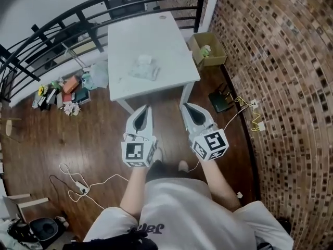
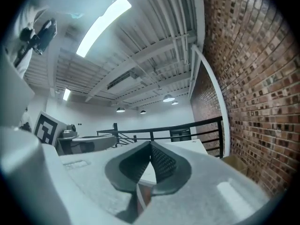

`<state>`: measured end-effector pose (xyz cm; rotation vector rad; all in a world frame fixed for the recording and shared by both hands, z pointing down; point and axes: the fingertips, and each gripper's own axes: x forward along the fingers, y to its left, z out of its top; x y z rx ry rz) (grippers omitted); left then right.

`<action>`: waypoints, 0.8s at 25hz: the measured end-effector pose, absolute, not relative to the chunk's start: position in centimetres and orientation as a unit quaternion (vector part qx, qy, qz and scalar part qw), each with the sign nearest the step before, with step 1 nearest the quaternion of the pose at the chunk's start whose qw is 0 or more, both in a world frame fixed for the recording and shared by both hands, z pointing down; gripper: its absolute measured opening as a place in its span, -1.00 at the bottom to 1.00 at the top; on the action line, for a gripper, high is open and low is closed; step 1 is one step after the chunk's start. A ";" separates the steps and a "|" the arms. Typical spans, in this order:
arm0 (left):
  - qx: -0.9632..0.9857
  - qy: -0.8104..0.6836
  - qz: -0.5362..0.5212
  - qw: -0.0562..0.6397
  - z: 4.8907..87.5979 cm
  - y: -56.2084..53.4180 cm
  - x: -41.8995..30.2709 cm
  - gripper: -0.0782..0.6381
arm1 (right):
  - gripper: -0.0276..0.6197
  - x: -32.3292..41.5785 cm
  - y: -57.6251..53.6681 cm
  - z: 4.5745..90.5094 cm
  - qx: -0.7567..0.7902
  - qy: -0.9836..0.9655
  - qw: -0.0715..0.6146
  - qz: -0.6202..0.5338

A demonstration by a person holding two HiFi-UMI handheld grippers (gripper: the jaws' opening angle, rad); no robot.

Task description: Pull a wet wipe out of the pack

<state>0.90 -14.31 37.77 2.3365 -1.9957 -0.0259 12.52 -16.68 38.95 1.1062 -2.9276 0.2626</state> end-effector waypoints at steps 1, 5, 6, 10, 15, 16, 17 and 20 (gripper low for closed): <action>0.750 -0.661 -0.010 0.026 37.6 -13.9 2.2 -0.74 | -0.94 13.7 -16.1 39.1 0.349 -0.933 0.004 0.088; 0.738 -0.675 0.004 0.009 37.8 -10.6 5.7 -0.74 | -0.94 15.4 -13.3 40.6 0.333 -0.935 0.022 0.120; 0.737 -0.675 0.010 0.013 38.1 -9.9 5.7 -0.74 | -0.94 15.0 -12.8 41.0 0.327 -0.936 0.025 0.124; 0.737 -0.676 0.018 0.016 38.0 -8.1 4.6 -0.74 | -0.94 14.1 -11.6 40.2 0.322 -0.940 0.025 0.107; 0.731 -0.682 0.002 -0.012 33.9 -5.8 3.0 -0.74 | -0.94 13.1 -9.5 35.8 0.328 -0.942 0.009 0.074; 0.730 -0.683 -0.002 -0.013 33.8 -5.3 2.8 -0.74 | -0.94 12.9 -9.0 35.8 0.328 -0.942 0.008 0.070; 0.729 -0.684 -0.005 -0.013 34.1 -5.0 2.6 -0.74 | -0.94 12.7 -8.7 36.0 0.328 -0.942 0.006 0.068; 0.729 -0.684 -0.012 -0.008 35.7 -5.5 1.9 -0.74 | -0.94 11.8 -9.2 37.3 0.327 -0.943 0.005 0.063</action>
